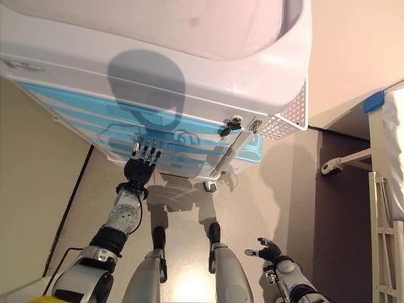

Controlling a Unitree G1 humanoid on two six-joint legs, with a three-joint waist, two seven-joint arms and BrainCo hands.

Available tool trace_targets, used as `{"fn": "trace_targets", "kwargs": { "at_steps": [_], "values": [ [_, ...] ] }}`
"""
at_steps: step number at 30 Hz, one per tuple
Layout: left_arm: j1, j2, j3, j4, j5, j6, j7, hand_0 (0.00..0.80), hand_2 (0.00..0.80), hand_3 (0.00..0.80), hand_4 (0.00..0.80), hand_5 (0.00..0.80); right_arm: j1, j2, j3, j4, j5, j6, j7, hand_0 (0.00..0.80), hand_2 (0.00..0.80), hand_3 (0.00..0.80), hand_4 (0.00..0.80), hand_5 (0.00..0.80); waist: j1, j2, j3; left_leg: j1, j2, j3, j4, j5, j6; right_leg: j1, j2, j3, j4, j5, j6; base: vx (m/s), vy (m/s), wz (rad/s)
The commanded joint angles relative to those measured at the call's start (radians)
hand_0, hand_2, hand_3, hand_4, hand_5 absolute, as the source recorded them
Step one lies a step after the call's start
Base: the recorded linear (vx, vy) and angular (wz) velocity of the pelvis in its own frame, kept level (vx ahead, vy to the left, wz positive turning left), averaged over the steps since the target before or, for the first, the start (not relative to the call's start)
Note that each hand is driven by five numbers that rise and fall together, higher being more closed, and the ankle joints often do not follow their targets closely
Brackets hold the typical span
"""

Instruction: Open the drawer and pick up the medicine

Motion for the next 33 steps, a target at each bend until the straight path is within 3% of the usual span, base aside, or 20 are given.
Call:
{"fn": "trace_targets", "kwargs": {
  "at_steps": [1, 10, 20, 21, 22, 23, 33],
  "values": [
    [-0.203, 0.025, 0.009, -0.138, 0.03, -0.035, -0.086, 0.0, 0.0, 0.0, 0.0, 0.0, 0.033, -0.043, 0.053, 0.005, 0.0, 0.007, 0.0, 0.0, 0.0, 0.0, 0.0, 0.0, -0.025, 0.006, -0.038, -0.019, -0.024, -0.019, 0.115, -0.113, 0.019, 0.013, 0.031, -0.016, -0.023, 0.001, 0.013, 0.036, -0.03, 0.01],
    [-0.237, 0.027, 0.012, -0.069, 0.024, -0.019, -0.081, 0.0, 0.0, 0.0, 0.0, 0.0, 0.018, -0.043, 0.058, -0.002, 0.017, 0.006, -0.004, 0.0, 0.0, 0.0, 0.0, 0.0, -0.038, -0.019, -0.034, -0.072, -0.016, -0.02, 0.179, -0.134, 0.015, -0.028, 0.039, -0.013, 0.007, -0.005, 0.01, -0.002, -0.001, 0.0],
    [-0.282, 0.073, 0.018, -0.026, 0.043, 0.001, -0.101, 0.0, 0.0, 0.0, 0.0, 0.0, 0.015, -0.042, 0.068, -0.026, 0.047, 0.001, 0.012, 0.0, 0.0, 0.0, 0.0, 0.0, -0.049, -0.038, -0.047, -0.156, 0.029, -0.013, 0.33, -0.232, 0.024, -0.109, 0.075, 0.002, 0.105, -0.051, 0.018, 0.016, 0.006, -0.1],
    [-0.284, 0.077, 0.014, -0.026, 0.048, 0.006, -0.107, 0.185, 0.185, 0.185, 0.185, 0.185, 0.017, -0.042, 0.068, -0.021, 0.047, 0.001, 0.014, 0.0, 0.0, 0.0, 0.0, 0.0, -0.05, -0.038, -0.048, -0.159, 0.029, -0.012, 0.333, -0.234, 0.025, -0.111, 0.076, 0.003, 0.104, -0.05, 0.019, -0.014, 0.019, -0.08],
    [-0.284, 0.079, 0.011, -0.039, 0.053, 0.01, -0.118, 0.593, 0.593, 0.593, 0.593, 0.593, 0.018, -0.042, 0.07, -0.015, 0.042, 0.002, 0.018, 0.0, 0.0, 0.0, 0.0, 0.0, -0.052, -0.039, -0.053, -0.163, 0.032, -0.009, 0.332, -0.235, 0.026, -0.116, 0.08, 0.005, 0.102, -0.049, 0.019, -0.014, 0.019, -0.03],
    [-0.284, 0.079, 0.011, -0.039, 0.053, 0.01, -0.118, 0.8, 0.8, 0.8, 0.8, 0.8, 0.019, -0.042, 0.07, -0.015, 0.042, 0.002, 0.018, 0.0, 0.0, 0.0, 0.0, 0.0, -0.052, -0.039, -0.053, -0.164, 0.032, -0.009, 0.332, -0.235, 0.026, -0.117, 0.08, 0.005, 0.102, -0.048, 0.019, 0.0, 0.0, 0.0],
    [-0.246, 0.071, -0.016, -0.11, 0.054, 0.029, -0.188, 0.8, 0.8, 0.8, 0.8, 0.8, 0.036, -0.057, 0.072, -0.02, 0.016, -0.004, 0.044, 0.0, 0.0, 0.0, 0.0, 0.0, -0.046, -0.023, -0.059, -0.166, 0.021, -0.013, 0.313, -0.224, 0.023, -0.121, 0.075, 0.003, 0.091, -0.037, 0.015, -0.022, 0.014, -0.04]
  ]
}}
